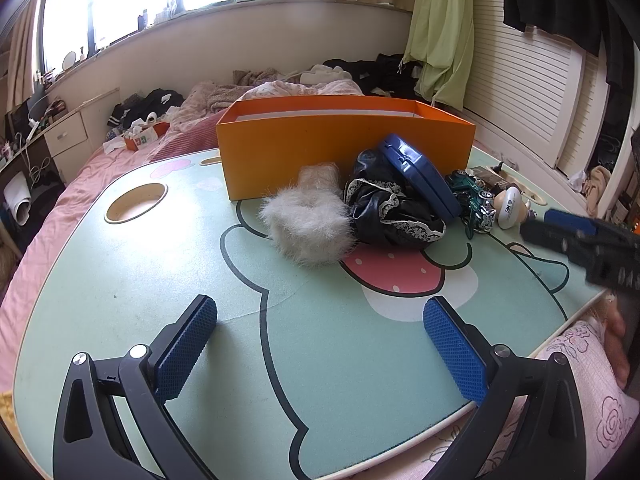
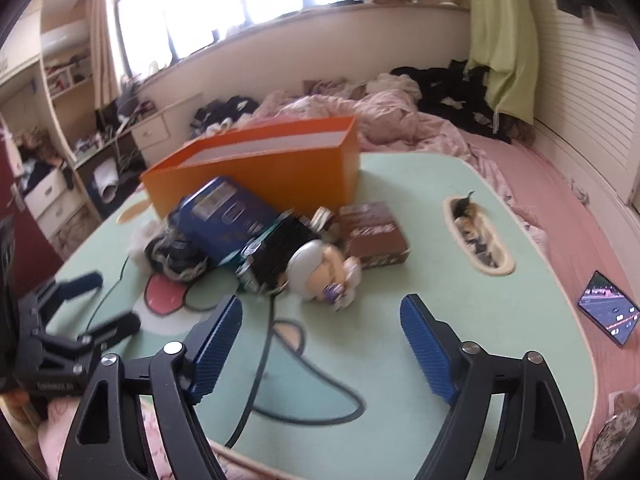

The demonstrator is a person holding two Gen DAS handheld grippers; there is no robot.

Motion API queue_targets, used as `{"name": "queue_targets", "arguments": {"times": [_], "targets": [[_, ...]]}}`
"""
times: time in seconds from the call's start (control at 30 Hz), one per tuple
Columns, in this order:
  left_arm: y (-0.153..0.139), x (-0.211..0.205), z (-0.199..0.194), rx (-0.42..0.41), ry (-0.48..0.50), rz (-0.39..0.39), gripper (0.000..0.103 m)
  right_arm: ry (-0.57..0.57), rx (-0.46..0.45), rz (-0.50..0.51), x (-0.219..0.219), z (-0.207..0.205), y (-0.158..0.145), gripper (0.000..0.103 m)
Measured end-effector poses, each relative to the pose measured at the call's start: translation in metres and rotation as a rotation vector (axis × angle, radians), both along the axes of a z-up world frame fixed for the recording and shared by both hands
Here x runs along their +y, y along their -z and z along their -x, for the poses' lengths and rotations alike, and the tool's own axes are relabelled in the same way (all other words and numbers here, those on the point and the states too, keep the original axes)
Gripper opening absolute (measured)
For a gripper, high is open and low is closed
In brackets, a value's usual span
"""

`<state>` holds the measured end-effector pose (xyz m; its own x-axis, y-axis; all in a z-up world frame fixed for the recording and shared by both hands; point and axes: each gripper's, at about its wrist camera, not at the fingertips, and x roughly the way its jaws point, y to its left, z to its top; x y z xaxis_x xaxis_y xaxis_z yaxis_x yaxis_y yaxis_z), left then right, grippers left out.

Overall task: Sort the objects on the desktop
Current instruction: 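Grasp the white figurine with the right gripper while the left grasps the white pom-pom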

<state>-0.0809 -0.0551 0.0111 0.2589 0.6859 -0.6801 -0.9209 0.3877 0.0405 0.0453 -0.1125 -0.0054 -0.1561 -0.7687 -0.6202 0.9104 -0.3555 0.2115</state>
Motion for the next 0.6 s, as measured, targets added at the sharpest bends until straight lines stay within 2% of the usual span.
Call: {"name": "queue_targets", "arguments": {"times": [0.17,0.3,0.37,0.5,0.6], "targets": [[0.000,0.000,0.000,0.000,0.001,0.000,0.103,0.027,-0.002,-0.016,-0.017,0.013,-0.008,0.074],[0.000,0.000,0.000,-0.001,0.001,0.000,0.103,-0.007,0.009,-0.055,-0.031,0.010,-0.004,0.057],[0.000,0.000,0.000,0.000,0.002,0.000,0.103,-0.028,0.006,-0.087,-0.036,0.007,0.002,0.042],[-0.001,0.001,0.002,-0.006,-0.007,0.000,0.103,-0.053,-0.015,-0.060,-0.030,0.010,0.005,0.041],[-0.005,0.003,0.009,-0.047,-0.018,0.004,0.103,-0.074,-0.020,-0.020,-0.021,0.007,0.004,0.041]]}}
